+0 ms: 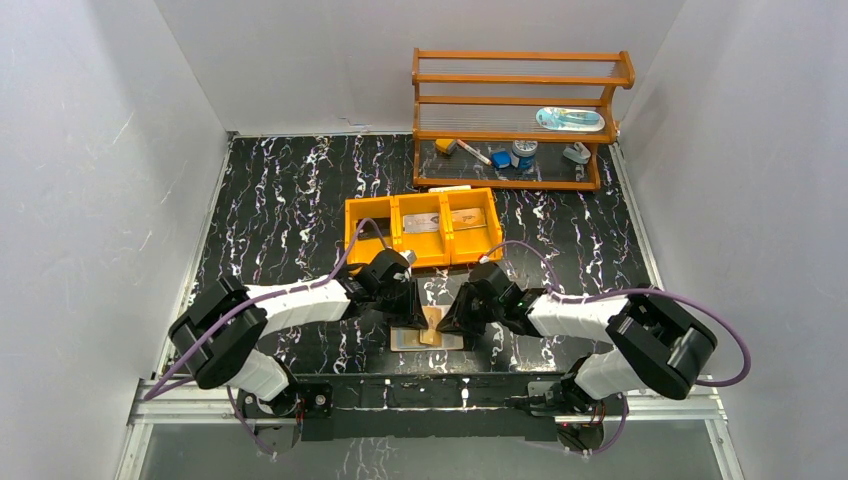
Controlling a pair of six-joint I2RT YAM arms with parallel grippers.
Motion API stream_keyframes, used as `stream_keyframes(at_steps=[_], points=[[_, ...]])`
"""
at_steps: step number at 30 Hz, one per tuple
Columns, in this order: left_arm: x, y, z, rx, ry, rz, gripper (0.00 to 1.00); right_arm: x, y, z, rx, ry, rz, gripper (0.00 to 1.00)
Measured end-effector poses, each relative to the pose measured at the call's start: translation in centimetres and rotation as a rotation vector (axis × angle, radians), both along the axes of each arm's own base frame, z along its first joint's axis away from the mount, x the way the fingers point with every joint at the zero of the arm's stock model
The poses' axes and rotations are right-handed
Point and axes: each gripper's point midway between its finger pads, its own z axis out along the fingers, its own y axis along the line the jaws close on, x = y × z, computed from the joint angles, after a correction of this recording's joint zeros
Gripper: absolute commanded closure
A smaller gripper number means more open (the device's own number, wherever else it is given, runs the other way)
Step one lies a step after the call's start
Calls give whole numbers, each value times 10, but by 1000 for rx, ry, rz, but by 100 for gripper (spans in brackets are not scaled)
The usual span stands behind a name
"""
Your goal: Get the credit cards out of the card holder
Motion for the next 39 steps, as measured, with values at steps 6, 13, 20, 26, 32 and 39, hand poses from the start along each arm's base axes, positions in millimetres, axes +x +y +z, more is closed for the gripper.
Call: stream_keyframes(at_steps=[6,13,20,26,32,39], points=[[-3,-9,1,-43,27,-21,83,0,0,-1,36,8,-32,75],[-3,-6,-1,-14,33,-13,95,1,-1,0,32,2,-47,72],[4,0,12,17,-17,2,100,1,-9,6,-3,-36,-32,54],[10,4,24,28,-64,13,100,5,-14,17,-30,-81,-16,24],[16,6,45,12,-122,25,100,13,-18,39,-6,-163,-33,2],[23,11,73,-24,-203,49,100,31,-23,85,104,-334,-116,2]])
